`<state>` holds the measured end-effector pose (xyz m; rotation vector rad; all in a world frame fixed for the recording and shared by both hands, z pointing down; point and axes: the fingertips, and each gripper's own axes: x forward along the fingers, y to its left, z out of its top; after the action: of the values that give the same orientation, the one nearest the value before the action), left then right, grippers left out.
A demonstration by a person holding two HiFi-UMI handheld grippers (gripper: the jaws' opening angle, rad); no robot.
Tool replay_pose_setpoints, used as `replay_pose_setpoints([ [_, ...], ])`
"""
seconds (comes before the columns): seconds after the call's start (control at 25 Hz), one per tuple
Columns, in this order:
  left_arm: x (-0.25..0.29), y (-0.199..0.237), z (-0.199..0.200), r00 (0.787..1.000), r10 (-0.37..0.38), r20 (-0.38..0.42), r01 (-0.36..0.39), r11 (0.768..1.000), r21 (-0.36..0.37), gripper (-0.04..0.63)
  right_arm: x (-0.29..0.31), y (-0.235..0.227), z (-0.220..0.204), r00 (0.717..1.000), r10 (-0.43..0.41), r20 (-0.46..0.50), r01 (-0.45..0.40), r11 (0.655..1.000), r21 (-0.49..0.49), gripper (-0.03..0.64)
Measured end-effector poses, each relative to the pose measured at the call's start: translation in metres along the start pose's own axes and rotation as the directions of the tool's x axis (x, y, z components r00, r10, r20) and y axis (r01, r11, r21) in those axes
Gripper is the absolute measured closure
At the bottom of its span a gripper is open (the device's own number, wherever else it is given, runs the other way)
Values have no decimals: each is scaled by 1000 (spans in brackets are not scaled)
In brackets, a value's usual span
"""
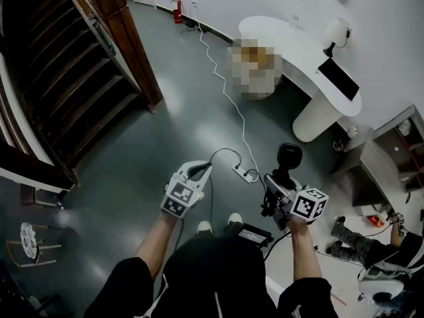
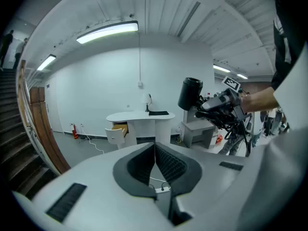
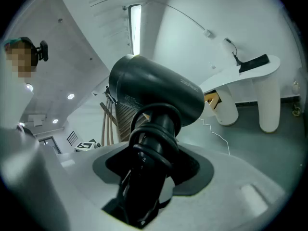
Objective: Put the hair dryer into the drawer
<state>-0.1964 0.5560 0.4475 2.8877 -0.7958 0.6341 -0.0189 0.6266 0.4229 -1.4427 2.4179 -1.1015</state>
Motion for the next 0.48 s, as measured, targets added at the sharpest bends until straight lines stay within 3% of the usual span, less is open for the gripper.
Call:
replay_pose_setpoints([
  [0.2, -22, -2, -24, 1000, -18, -24, 19, 1000, 1, 580, 14, 16, -35, 1000, 4, 3, -4, 1000, -18, 382],
  [0.48, -19, 2, -26, 1000, -13, -10, 13, 1000, 7, 580, 34, 13, -65, 998, -60, -17, 59, 997, -58, 382],
])
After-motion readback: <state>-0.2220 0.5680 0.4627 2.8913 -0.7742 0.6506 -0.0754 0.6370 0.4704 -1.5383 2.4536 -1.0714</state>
